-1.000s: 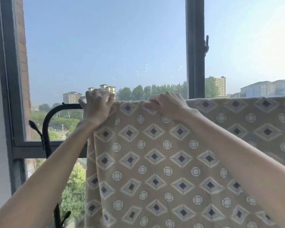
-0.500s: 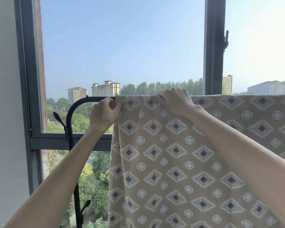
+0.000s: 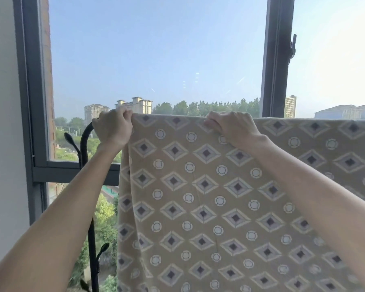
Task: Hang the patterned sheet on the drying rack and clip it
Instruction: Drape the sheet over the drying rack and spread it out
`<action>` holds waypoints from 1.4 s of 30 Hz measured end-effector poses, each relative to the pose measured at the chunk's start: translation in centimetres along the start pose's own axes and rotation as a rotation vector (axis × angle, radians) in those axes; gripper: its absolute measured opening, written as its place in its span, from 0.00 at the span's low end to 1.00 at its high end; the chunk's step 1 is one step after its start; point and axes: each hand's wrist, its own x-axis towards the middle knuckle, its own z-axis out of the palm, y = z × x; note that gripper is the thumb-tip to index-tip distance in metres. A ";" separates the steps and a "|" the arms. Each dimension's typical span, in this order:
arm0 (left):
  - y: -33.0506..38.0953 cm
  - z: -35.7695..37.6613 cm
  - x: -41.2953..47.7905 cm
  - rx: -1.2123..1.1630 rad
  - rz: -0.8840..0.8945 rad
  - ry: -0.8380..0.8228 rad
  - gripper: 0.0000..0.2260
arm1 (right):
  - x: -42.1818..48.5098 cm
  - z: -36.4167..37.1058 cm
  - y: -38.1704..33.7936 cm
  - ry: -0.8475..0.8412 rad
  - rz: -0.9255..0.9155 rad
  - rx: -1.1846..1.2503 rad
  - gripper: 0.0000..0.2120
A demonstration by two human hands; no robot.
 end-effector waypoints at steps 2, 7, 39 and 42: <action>-0.9 0.2 -0.1 0.051 0.032 -0.020 0.17 | -0.3 0.5 0.4 0.000 0.063 -0.012 0.29; 0.9 0.5 -0.8 0.136 0.159 0.032 0.11 | 0.4 1.1 0.3 -0.033 0.139 -0.016 0.25; 26.3 7.3 -10.5 -0.125 0.587 -0.375 0.20 | -15.1 -5.5 19.3 -0.155 0.519 0.097 0.20; 32.7 8.5 -12.8 -0.142 0.613 -0.364 0.19 | -18.0 -7.3 24.6 -0.194 0.547 0.101 0.21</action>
